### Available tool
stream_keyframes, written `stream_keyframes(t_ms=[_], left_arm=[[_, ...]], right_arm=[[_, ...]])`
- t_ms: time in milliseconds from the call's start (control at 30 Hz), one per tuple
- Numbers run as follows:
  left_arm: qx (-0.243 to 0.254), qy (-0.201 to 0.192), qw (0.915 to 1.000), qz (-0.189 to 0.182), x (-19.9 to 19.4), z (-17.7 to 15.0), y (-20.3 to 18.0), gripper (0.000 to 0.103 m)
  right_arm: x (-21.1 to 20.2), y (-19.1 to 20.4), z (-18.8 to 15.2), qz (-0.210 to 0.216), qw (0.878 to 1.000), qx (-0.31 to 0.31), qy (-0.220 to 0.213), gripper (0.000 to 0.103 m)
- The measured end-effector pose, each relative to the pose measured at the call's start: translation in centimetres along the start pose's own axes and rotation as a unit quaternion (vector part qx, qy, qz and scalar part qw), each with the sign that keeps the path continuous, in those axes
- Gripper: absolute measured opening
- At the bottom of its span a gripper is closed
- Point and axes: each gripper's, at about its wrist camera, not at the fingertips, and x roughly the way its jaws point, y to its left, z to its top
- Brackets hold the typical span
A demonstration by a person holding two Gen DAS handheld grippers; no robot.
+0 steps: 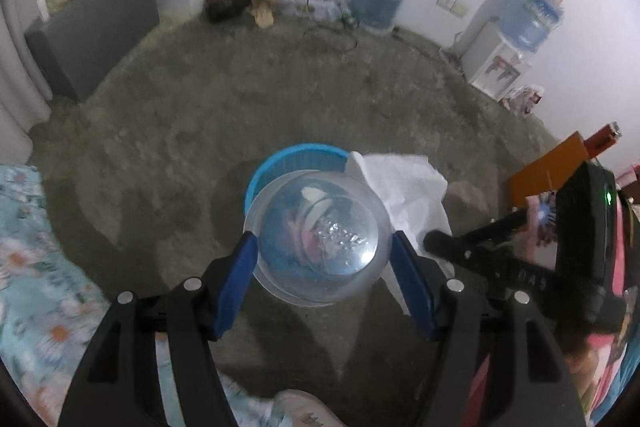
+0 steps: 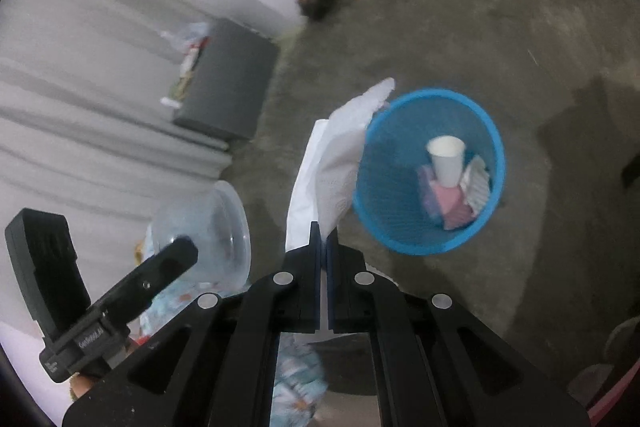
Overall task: Collect trash
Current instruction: 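Carry cup and tissue over the blue wastebasket and open both tools, then move both tools back over the bed toward the snack wrappers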
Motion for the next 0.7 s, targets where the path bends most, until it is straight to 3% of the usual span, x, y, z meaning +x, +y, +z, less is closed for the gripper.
stream_keyframes(t_ms=[233, 300, 333, 367, 467, 700], left_arm=[[-0.010, 0.037, 0.9992, 0.008, 7.4, 1.8, -0.5, 0.067], [-0.014, 0.053, 0.9984, 0.012, 9.1, 2.1, -0.6, 0.074], [-0.016, 0.055, 0.9983, 0.011, 9.5, 2.0, -0.6, 0.075], [-0.018, 0.054, 0.9983, 0.011, 9.8, 1.9, -0.5, 0.075], [-0.023, 0.052, 0.9984, 0.005, 9.9, 2.0, -0.4, 0.076], [-0.016, 0.033, 0.9993, -0.001, 7.8, 1.2, -0.4, 0.078]], right_arm=[[5.2, -3.8, 1.8, -0.046, 0.998, 0.031, 0.020, 0.007], [7.1, -5.3, 2.0, -0.062, 0.997, 0.041, 0.027, 0.025], [7.6, -5.7, 2.1, -0.072, 0.996, 0.042, 0.026, 0.042], [8.0, -6.3, 2.3, -0.088, 0.995, 0.044, 0.024, 0.051], [8.4, -7.6, 1.8, -0.115, 0.991, 0.061, 0.029, 0.052], [5.1, -7.1, 1.0, -0.114, 0.992, 0.062, -0.007, 0.057]])
